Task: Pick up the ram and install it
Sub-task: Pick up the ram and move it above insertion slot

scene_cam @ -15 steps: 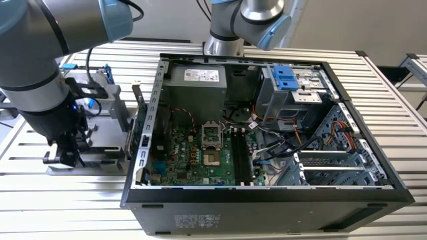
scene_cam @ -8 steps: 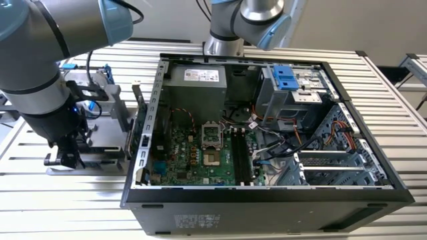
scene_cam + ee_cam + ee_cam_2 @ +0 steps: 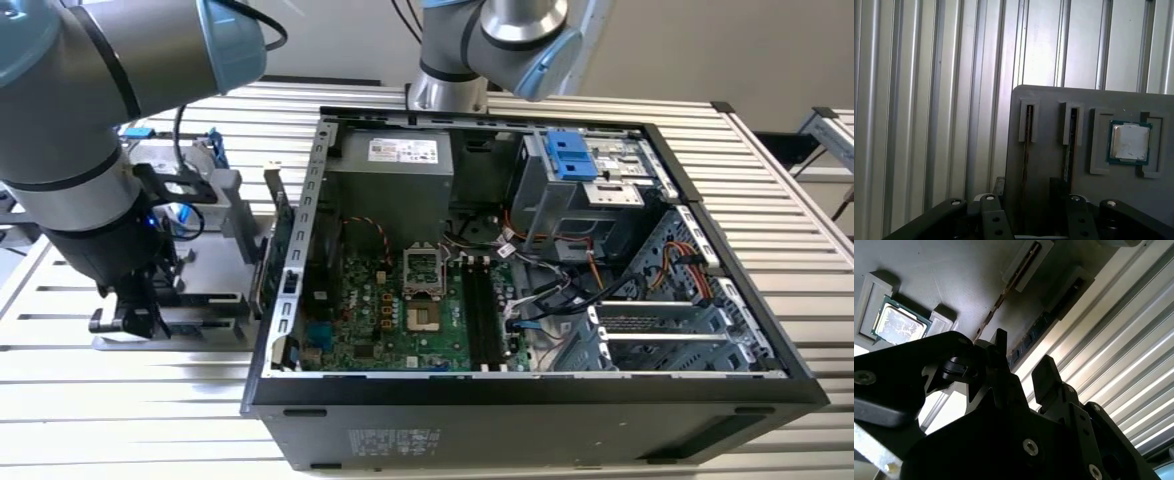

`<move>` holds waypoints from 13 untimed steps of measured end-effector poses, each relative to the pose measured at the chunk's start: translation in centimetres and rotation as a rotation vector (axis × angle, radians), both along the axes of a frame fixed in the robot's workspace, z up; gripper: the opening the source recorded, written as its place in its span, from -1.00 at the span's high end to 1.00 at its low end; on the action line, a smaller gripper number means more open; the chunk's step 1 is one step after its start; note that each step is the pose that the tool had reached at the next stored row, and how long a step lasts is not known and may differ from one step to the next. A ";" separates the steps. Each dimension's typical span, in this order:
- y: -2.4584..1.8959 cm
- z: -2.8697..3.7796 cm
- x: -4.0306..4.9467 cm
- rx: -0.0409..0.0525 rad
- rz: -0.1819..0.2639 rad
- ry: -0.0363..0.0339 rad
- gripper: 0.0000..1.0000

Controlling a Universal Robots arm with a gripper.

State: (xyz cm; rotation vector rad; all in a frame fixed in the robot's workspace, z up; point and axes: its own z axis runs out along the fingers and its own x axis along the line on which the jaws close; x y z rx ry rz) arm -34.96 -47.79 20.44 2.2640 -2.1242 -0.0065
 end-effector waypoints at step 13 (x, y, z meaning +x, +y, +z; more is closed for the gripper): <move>-0.03 -0.66 -0.01 -0.0018 0.000 0.0002 -1.00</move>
